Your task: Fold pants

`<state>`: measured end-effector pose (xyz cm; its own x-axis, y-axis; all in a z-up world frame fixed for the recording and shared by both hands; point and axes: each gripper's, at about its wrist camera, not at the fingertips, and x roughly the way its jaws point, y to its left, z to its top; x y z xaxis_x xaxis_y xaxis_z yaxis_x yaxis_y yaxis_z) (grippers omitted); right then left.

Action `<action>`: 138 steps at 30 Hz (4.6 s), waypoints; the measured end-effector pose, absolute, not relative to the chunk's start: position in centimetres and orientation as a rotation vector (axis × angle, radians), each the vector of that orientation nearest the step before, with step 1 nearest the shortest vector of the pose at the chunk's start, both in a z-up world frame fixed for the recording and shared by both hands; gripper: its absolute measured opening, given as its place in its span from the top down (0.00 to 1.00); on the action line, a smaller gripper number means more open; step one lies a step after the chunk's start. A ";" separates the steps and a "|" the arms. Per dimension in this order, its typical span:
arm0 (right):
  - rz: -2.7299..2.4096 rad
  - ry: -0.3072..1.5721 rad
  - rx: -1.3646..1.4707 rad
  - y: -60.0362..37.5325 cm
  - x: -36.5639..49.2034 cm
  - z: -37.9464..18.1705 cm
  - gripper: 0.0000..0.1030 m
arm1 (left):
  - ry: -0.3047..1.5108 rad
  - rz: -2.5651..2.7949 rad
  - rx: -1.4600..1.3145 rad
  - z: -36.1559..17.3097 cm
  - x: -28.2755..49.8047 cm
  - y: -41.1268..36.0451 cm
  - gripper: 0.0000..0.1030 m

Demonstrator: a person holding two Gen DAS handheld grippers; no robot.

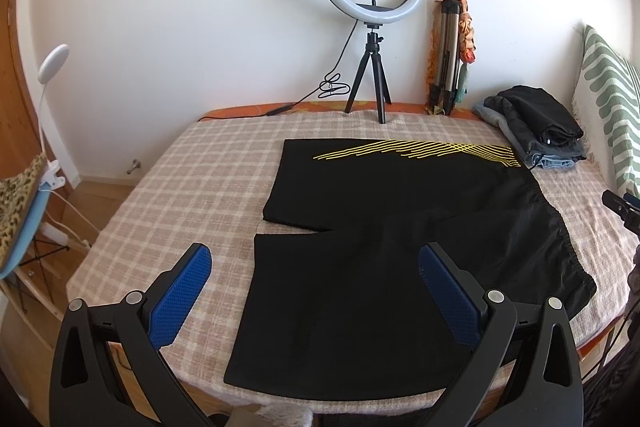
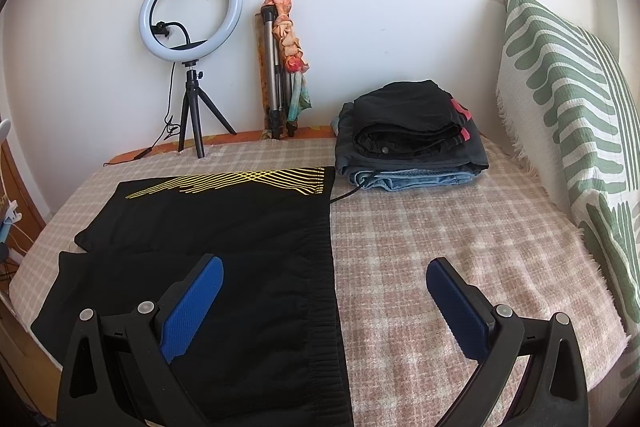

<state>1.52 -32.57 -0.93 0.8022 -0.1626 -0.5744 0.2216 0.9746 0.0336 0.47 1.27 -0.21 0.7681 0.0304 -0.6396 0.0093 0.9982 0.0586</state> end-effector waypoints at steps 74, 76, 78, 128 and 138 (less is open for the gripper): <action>0.465 1.112 -0.402 -31.9 31.4 -11.3 0.93 | 0.995 -0.210 0.080 -12.2 34.8 2.9 0.97; 0.451 1.091 -0.427 -31.6 30.7 -10.8 0.96 | 0.966 -0.205 0.064 -11.8 34.4 3.1 0.97; 0.421 1.053 -0.440 -31.5 30.2 -9.8 0.97 | 0.946 -0.201 0.047 -11.1 34.0 3.5 0.98; 0.416 0.927 -0.492 -25.6 -0.6 -6.5 0.99 | 0.829 -0.344 0.089 -5.8 3.8 7.0 0.97; 0.473 1.010 -0.504 -25.4 -1.8 -8.6 0.90 | 0.940 -0.334 0.049 -8.9 0.0 8.7 0.60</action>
<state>-1.84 -25.44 -8.63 0.4521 0.1390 -0.8811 -0.5879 0.7893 -0.1771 0.05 8.70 -8.87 0.5426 -0.2599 -0.7987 0.3019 0.9477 -0.1033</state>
